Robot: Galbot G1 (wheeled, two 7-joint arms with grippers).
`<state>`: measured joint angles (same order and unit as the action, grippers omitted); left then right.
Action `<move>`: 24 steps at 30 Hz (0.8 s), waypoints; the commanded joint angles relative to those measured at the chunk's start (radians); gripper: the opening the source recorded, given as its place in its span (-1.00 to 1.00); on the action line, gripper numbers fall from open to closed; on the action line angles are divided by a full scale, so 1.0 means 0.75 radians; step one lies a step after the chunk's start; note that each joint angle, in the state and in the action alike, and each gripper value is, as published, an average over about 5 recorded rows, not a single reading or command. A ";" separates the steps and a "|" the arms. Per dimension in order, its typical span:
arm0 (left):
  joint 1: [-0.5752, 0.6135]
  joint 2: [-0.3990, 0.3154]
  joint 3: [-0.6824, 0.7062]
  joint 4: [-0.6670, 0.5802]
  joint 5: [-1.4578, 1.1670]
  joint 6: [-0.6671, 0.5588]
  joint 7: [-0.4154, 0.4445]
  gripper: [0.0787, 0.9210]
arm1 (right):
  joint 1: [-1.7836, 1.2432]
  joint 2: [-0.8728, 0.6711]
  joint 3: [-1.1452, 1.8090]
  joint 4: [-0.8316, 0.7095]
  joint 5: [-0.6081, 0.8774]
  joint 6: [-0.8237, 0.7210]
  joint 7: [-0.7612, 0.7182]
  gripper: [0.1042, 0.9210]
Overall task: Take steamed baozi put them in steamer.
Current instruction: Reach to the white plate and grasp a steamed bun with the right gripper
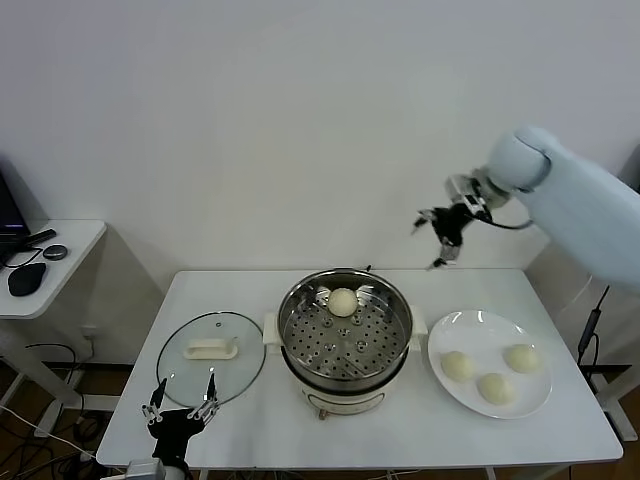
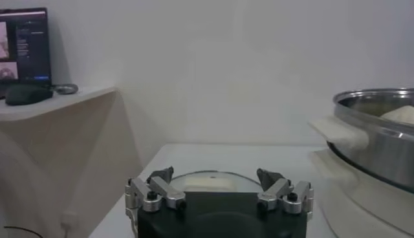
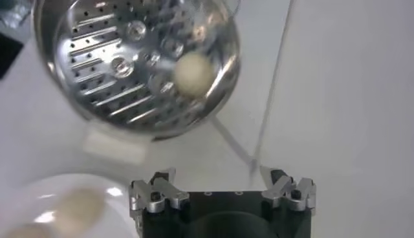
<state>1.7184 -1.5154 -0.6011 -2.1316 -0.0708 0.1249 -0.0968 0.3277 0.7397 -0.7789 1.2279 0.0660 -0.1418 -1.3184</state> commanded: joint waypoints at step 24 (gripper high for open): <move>0.038 -0.003 -0.009 0.020 0.004 -0.002 0.002 0.77 | -0.714 -0.090 0.290 0.082 -0.339 -0.235 0.090 0.76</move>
<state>1.7453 -1.5189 -0.6058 -2.1189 -0.0677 0.1236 -0.0952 -0.1142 0.6528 -0.6068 1.2922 -0.1365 -0.3013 -1.2774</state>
